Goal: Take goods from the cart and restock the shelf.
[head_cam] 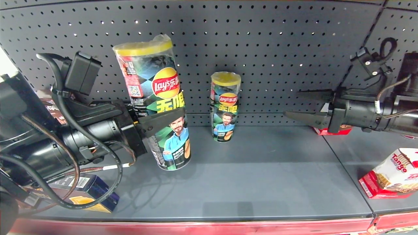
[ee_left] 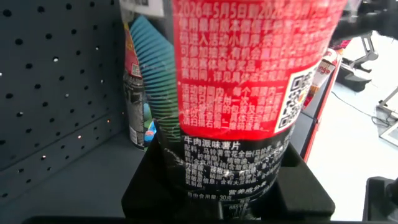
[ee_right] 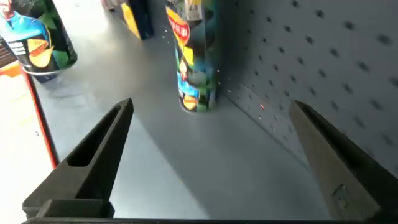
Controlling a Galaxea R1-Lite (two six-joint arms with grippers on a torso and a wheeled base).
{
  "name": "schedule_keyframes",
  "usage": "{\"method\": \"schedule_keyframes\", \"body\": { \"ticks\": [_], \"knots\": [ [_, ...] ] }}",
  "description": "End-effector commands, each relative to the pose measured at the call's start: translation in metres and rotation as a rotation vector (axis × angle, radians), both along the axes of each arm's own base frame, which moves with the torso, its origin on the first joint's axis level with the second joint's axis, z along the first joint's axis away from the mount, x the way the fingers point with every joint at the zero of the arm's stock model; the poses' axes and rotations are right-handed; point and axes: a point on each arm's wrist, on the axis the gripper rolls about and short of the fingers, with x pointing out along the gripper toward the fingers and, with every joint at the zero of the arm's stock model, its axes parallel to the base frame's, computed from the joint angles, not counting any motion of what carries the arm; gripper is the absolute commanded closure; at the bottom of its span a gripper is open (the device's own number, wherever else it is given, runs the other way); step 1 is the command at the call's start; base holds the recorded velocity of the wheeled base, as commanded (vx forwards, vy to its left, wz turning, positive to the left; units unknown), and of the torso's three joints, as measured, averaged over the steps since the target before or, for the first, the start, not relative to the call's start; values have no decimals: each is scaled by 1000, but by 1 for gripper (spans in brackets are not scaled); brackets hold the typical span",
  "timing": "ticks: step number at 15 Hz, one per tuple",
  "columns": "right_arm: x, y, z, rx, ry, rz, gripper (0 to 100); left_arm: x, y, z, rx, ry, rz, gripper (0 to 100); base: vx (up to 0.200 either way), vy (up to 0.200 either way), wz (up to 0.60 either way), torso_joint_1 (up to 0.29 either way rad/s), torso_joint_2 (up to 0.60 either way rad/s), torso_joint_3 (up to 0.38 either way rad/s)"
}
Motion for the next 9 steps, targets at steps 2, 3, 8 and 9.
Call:
{"method": "schedule_keyframes", "body": {
  "ticks": [2,3,8,9],
  "knots": [
    [34,19,-13,-21,-9,180,0,0,0,0,-1,-3,0,100,0,0,0,0,0,0],
    [48,22,-16,-20,-46,332,0,0,0,0,-1,-1,-2,100,0,0,0,0,0,0],
    [74,32,-25,-14,-51,402,0,-1,0,0,-2,-6,-6,100,0,0,0,0,0,0],
    [81,34,-28,-14,-47,402,0,-1,0,0,-2,-6,-6,100,0,0,0,0,0,0]
  ]
}}
